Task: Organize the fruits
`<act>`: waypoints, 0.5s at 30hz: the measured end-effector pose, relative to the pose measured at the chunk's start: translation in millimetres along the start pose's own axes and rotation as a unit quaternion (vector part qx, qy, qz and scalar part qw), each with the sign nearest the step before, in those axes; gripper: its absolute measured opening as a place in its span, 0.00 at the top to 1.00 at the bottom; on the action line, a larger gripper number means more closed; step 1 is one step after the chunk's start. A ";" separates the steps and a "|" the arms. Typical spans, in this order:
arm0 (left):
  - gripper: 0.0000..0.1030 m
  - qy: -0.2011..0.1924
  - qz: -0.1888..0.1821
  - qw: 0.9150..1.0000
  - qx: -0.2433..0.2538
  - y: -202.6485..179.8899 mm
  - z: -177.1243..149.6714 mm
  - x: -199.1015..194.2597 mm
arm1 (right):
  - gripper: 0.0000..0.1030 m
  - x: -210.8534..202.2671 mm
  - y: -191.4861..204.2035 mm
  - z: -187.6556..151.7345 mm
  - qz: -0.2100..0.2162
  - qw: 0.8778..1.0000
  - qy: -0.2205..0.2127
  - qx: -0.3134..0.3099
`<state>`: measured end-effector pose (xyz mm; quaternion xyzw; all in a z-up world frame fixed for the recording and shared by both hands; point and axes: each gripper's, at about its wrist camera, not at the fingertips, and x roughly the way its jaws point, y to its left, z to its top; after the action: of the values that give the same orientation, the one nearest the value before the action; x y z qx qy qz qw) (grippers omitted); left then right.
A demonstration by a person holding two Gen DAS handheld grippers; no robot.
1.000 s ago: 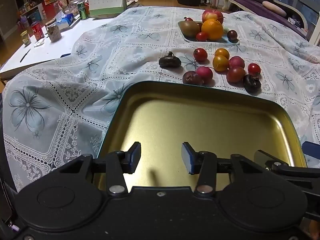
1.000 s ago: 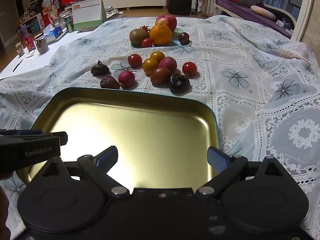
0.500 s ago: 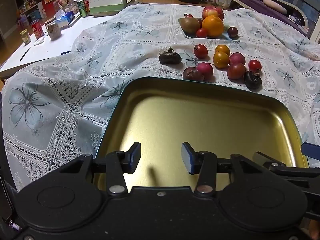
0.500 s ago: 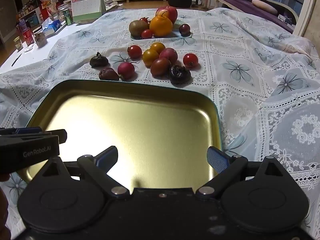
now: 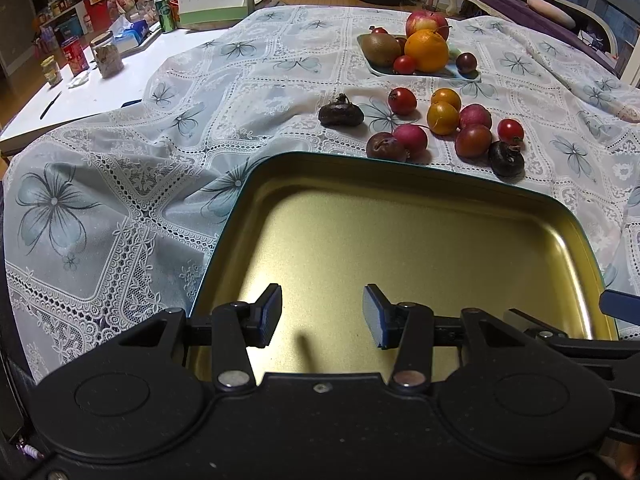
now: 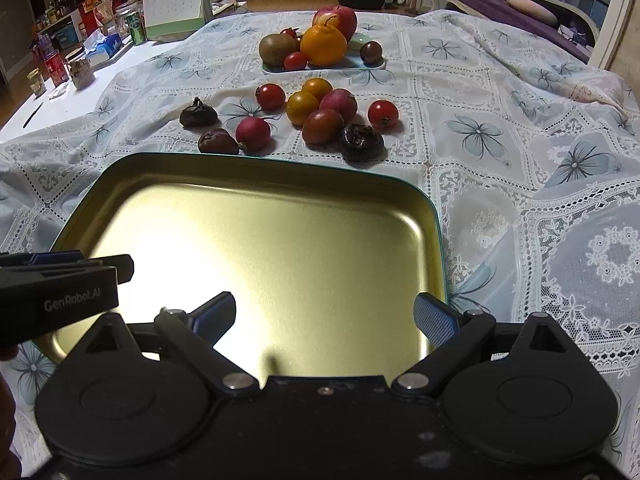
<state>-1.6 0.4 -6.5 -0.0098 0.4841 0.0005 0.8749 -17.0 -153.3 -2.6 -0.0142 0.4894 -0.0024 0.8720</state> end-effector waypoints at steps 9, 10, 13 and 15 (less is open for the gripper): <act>0.48 0.004 0.000 1.000 -0.002 -0.6 0.6 1.0 | 0.03 1.0 0.2 0.3 0.000 1.000 0.006 0.000; 0.48 0.005 0.000 1.000 -0.002 -0.5 0.6 1.1 | 0.03 1.5 0.0 0.3 0.001 1.000 0.007 0.000; 0.48 0.007 0.000 1.000 -0.003 -0.6 0.3 1.6 | 0.03 2.6 0.0 0.3 0.002 1.000 0.013 -0.001; 0.48 0.008 0.000 1.000 -0.004 -0.5 0.5 1.9 | 0.03 3.5 -0.5 0.3 0.003 1.000 0.017 0.001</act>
<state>-0.2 -0.2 -7.9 -0.0131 0.4909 0.0018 0.8711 -14.9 -153.8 -5.4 -0.0124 0.5043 -0.0007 0.8635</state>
